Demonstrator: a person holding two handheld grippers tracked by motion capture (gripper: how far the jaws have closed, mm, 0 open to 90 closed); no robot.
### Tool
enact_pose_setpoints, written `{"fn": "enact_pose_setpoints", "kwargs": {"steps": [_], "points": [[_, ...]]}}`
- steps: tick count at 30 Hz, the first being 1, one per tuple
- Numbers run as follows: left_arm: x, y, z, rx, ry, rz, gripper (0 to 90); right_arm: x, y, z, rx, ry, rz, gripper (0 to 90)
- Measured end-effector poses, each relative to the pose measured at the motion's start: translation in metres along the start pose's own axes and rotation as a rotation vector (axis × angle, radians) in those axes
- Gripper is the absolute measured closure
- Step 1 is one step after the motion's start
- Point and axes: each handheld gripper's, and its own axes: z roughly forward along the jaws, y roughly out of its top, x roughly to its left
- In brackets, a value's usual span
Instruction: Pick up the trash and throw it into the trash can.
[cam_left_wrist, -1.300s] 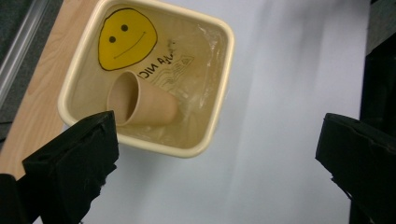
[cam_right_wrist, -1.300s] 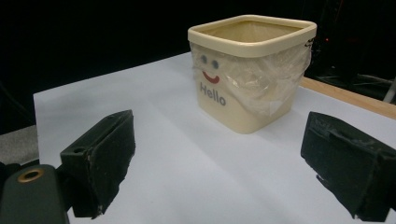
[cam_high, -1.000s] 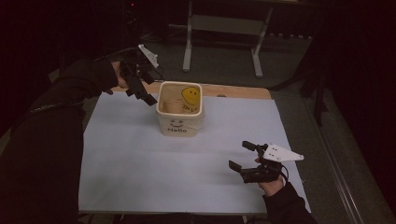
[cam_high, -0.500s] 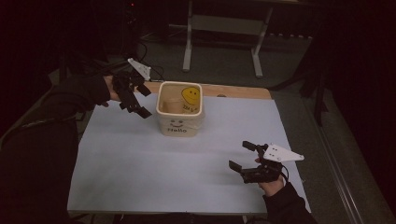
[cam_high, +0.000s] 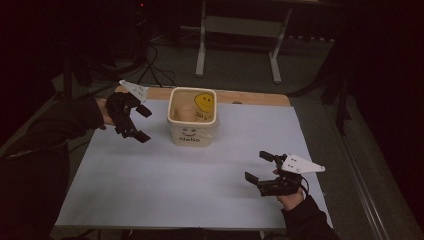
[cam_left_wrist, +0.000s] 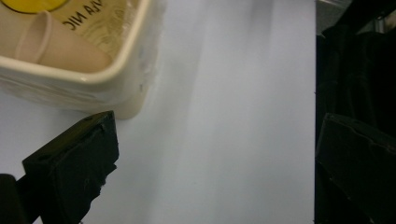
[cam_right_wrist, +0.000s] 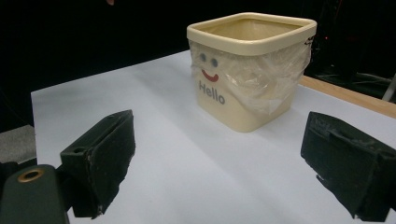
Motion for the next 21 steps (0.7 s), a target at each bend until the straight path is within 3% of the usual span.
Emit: {"fn": "enact_pose_setpoints", "kwargs": {"steps": [10, 21], "points": [[-0.008, -0.034, 0.014, -0.03, -0.04, -0.042, 0.6, 0.0, 0.0, 0.0, 0.003, -0.001, 0.0, 9.7], [-0.02, -0.065, 0.033, -0.077, -0.084, -0.058, 0.6, 0.0, 0.0, 0.0, 0.004, -0.001, 0.002, 9.7]]}}
